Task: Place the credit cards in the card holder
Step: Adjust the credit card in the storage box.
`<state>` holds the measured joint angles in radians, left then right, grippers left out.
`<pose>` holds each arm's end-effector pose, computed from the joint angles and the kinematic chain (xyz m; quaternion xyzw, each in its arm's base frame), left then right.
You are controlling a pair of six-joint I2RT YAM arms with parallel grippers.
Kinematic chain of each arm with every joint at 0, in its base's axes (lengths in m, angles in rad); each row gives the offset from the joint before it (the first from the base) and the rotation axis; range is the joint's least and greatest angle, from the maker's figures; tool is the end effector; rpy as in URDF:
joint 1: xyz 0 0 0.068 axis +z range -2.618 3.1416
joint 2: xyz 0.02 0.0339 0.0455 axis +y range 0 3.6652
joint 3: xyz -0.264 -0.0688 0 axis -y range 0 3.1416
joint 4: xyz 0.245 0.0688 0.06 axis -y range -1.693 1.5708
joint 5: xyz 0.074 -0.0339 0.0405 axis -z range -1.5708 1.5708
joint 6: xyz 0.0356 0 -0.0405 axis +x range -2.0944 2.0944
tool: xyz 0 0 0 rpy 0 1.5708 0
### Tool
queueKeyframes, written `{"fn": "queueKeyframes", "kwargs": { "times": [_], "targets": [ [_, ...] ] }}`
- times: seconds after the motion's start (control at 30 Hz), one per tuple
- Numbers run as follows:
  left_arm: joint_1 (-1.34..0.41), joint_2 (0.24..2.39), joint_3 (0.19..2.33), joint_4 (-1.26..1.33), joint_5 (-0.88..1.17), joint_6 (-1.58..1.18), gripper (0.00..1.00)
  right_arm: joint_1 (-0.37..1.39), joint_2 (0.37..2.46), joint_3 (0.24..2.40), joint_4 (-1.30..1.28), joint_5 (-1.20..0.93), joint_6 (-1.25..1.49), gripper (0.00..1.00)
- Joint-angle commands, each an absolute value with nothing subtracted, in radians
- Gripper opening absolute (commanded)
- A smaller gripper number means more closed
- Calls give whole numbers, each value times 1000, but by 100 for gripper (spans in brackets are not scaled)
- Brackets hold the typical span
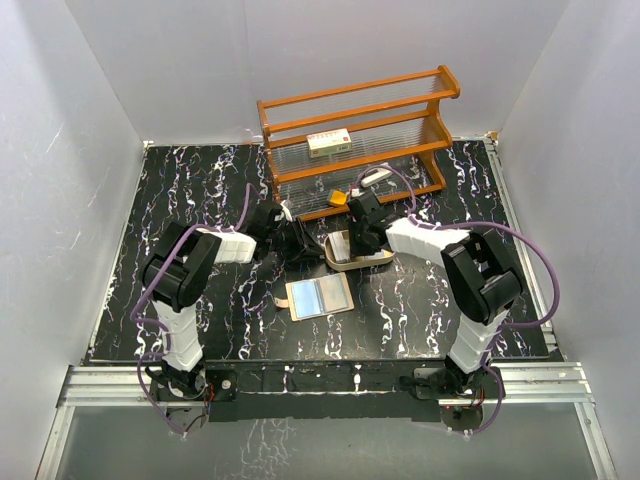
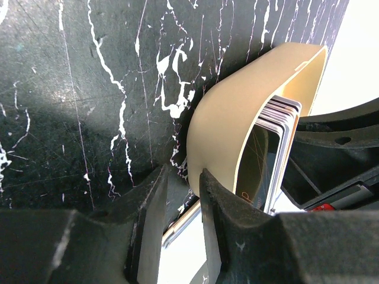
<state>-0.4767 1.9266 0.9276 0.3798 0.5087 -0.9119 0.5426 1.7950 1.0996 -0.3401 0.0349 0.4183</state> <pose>0.3302 -0.1900 0.1264 -0.0732 0.8649 -0.4555 0.1976 0.3099 0.1854 0.1657 -0.0553 0.9627 0.1073 0.2423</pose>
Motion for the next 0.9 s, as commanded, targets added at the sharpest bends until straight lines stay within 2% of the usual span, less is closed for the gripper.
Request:
{"fn": "queueKeyframes", "kwargs": {
  "times": [0.0, 0.2, 0.43, 0.57, 0.7, 0.8, 0.87],
  "targets": [
    [-488, 1859, 946, 348, 496, -881, 28, 543, 1748, 1137, -393, 88, 398, 12],
    [-488, 1838, 949, 306, 474, -855, 28, 541, 1712, 1172, -429, 108, 394, 13],
    [-486, 1770, 946, 238, 423, -826, 30, 541, 1653, 1243, -498, 128, 388, 22],
    [-486, 1711, 950, 158, 376, -811, 34, 541, 1624, 1254, -512, 87, 394, 35],
    [-484, 1646, 948, 41, 327, -784, 40, 541, 1598, 1231, -436, -31, 395, 54],
    [-475, 1583, 917, -23, 309, -772, 52, 541, 1605, 1227, -403, -98, 407, 69],
    [-469, 1545, 904, -80, 298, -754, 56, 541, 1619, 1229, -393, -126, 410, 76]
  ]
}}
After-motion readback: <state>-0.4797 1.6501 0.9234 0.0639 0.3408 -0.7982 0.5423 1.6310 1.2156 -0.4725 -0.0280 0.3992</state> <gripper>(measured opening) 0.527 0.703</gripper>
